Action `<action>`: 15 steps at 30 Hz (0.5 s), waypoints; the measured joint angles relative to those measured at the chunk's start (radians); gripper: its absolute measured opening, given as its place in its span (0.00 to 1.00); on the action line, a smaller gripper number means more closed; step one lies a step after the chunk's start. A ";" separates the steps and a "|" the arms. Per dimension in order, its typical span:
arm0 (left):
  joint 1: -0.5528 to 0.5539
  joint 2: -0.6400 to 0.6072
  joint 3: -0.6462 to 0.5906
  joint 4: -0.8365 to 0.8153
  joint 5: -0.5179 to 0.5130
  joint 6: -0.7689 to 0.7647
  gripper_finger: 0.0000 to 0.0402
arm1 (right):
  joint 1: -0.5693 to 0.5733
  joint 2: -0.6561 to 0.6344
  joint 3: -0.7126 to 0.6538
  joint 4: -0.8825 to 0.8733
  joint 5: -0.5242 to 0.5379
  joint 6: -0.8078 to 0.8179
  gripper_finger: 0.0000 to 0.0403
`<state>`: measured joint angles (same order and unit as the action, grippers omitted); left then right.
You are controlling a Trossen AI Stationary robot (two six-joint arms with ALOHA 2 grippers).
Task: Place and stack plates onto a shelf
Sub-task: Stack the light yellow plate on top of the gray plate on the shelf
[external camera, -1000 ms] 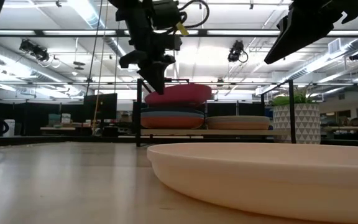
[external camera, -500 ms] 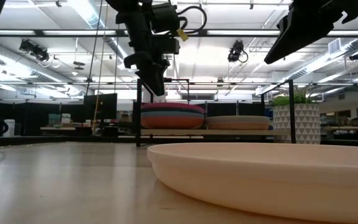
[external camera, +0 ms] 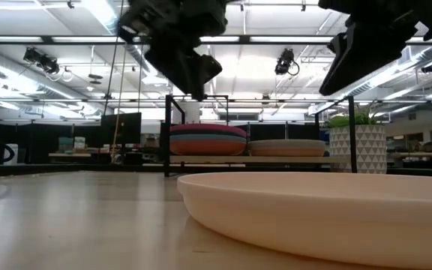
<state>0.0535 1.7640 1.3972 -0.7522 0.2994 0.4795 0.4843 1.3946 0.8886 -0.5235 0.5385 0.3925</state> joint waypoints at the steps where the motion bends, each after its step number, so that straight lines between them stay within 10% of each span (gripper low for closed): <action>1: -0.024 -0.003 -0.021 0.016 -0.001 -0.005 0.36 | 0.000 0.016 -0.001 0.024 -0.018 -0.005 0.17; 15: -0.227 -0.005 -0.285 0.239 -0.220 -0.135 0.35 | -0.056 0.244 0.004 0.218 -0.361 0.064 0.20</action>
<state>-0.1737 1.7588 1.1120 -0.5133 0.0791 0.3444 0.4286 1.6382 0.8924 -0.3050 0.1777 0.4569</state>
